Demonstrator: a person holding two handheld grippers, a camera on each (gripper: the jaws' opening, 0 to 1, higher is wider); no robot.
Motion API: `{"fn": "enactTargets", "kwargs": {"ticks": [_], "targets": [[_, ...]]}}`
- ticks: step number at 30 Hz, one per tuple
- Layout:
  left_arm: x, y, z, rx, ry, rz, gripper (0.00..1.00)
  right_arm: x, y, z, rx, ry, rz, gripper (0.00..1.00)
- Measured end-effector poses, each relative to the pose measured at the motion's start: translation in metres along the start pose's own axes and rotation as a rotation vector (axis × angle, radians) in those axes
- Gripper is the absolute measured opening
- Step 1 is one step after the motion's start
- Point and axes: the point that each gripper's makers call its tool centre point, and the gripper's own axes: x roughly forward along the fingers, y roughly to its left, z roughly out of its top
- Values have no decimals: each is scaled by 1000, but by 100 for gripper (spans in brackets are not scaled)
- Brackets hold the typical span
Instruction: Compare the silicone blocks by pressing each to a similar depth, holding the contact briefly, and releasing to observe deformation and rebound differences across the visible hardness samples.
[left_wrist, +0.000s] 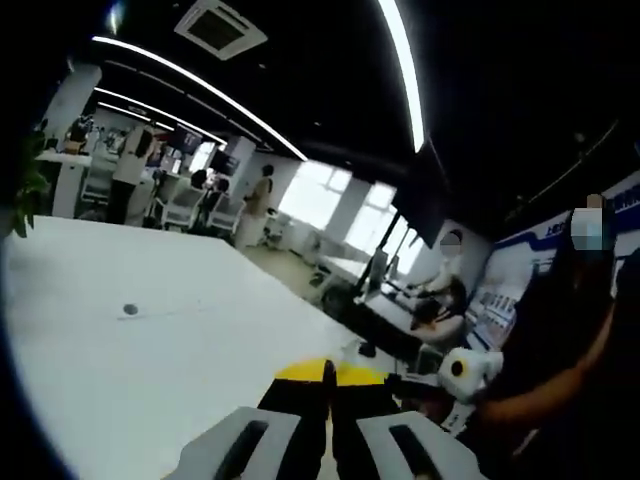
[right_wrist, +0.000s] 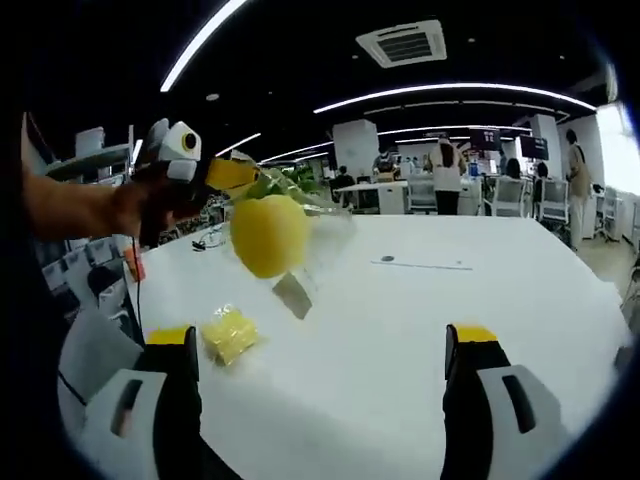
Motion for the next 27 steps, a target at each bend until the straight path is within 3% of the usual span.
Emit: {"fn": "enactTargets", "kwargs": {"ticks": [6,10,14,19,22,25,27], "targets": [[0,-11,2,-9,-6,-30,0,4,3,39,-16,-49,114,96],[-2,-18,2,-13,-9,-41,0,10,3,50,-27,-51,151,96],[-5,-27,6,-17,-22,-59,0,17,9,53,-22,-58,201,96],[-8,-32,11,-35,-33,-75,0,30,27,44,44,-45,292,96],[-10,-38,13,-50,-38,-92,0,33,33,43,56,-57,317,82],[-11,-44,15,-62,-42,-108,0,36,43,51,105,-102,356,81],[-12,-45,16,-71,-44,-119,0,38,46,50,91,-100,368,77]]}}
